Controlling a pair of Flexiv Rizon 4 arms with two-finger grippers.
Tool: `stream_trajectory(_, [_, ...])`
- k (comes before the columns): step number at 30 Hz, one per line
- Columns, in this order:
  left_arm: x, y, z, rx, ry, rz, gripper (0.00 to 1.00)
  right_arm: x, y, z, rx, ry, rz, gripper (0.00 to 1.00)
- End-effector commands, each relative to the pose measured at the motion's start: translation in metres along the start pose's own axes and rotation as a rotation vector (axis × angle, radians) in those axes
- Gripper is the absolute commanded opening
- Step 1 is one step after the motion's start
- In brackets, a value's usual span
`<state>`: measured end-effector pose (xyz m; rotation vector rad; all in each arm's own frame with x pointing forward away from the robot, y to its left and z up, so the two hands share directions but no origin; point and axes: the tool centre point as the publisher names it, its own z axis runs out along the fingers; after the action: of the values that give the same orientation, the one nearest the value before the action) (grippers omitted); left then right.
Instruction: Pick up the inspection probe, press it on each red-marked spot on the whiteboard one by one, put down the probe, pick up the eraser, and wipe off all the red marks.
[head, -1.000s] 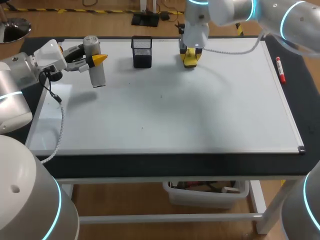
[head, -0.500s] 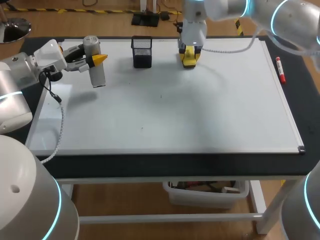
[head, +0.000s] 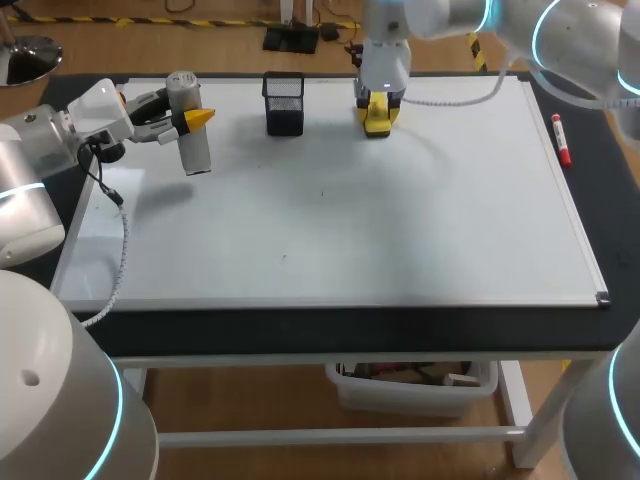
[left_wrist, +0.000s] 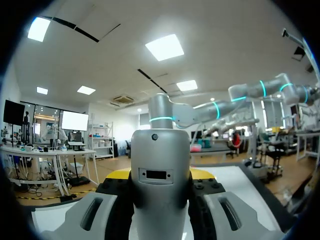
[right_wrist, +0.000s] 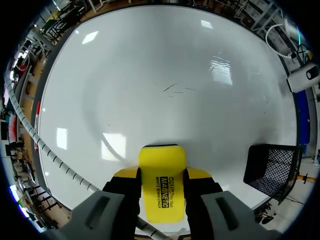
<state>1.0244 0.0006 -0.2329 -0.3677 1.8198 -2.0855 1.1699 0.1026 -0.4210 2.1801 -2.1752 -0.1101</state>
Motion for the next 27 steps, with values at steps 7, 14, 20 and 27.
stream_trajectory(7, [0.000,0.000,0.000,0.004,0.000,0.002,0.00,-0.001,0.000,-0.002,-0.007,0.004,0.008,1.00])
stream_trajectory(14, [0.000,0.000,0.000,0.004,0.000,0.002,0.00,0.006,0.001,-0.008,0.005,-0.012,0.045,1.00])
stream_trajectory(20, [0.000,0.000,0.000,0.004,0.000,0.002,0.00,0.017,0.001,-0.020,0.001,-0.121,0.144,1.00])
stream_trajectory(27, [0.000,0.000,0.000,0.004,0.000,0.002,0.00,0.034,-0.005,-0.037,-0.041,-0.309,0.334,1.00])
